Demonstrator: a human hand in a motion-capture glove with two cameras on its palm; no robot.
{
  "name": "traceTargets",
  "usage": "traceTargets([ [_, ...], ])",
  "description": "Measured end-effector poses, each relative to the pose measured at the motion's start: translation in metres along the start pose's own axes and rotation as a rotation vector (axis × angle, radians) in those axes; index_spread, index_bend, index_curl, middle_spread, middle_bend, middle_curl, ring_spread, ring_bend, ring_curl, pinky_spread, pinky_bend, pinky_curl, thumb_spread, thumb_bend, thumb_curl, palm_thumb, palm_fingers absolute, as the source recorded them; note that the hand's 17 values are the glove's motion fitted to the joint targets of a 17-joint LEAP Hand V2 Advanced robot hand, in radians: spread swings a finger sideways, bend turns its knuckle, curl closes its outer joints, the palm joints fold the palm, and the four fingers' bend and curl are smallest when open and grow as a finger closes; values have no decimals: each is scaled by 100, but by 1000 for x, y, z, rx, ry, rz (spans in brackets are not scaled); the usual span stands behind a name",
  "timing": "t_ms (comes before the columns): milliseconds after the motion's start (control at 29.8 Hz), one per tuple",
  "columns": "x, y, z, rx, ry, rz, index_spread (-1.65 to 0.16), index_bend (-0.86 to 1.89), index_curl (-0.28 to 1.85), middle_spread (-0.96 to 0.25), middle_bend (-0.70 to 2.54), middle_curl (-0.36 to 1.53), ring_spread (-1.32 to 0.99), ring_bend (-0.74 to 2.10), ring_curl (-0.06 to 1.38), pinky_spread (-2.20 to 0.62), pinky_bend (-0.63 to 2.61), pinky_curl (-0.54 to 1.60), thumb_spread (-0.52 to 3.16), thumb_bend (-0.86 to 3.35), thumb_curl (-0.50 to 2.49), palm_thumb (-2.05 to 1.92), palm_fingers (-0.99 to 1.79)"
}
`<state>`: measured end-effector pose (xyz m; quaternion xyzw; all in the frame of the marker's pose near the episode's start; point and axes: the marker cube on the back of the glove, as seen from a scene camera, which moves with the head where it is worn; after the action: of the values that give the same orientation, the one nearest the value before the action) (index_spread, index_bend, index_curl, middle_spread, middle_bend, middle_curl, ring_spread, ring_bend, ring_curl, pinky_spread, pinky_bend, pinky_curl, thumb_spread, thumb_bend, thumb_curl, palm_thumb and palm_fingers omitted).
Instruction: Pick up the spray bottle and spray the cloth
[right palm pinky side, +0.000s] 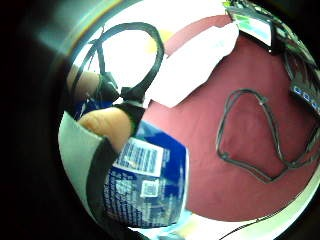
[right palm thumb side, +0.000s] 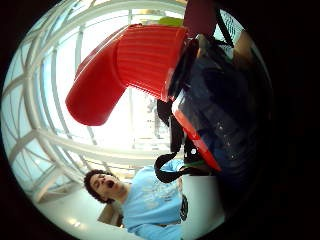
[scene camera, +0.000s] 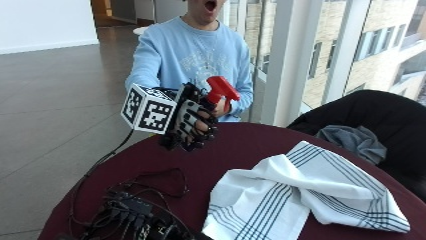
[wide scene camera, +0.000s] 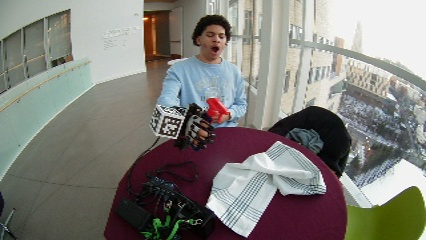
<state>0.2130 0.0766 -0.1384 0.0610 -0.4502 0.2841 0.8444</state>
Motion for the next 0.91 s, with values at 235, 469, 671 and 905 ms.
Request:
traceTargets([
  [235, -11, -25, 11, -122, 37, 91, -19, 15, 37, -6, 29, 44, 1, 45, 39, 26, 19, 31, 110, -2, 39, 74, 113],
  [469, -12, -35, 24, -180, 67, 161, -18, 15, 38, -6, 29, 45, 2, 46, 39, 26, 19, 32, 112, -2, 39, 74, 113],
  [671, -10, -37, 32, -208, 82, 192, -17, 15, 38, -5, 29, 45, 2, 46, 39, 26, 20, 33, 112, -2, 40, 74, 113],
  [905, -8, -38, 38, -224, 83, 198, -17, 15, 38, -5, 28, 45, 3, 46, 40, 26, 20, 34, 113, -2, 40, 73, 113],
])
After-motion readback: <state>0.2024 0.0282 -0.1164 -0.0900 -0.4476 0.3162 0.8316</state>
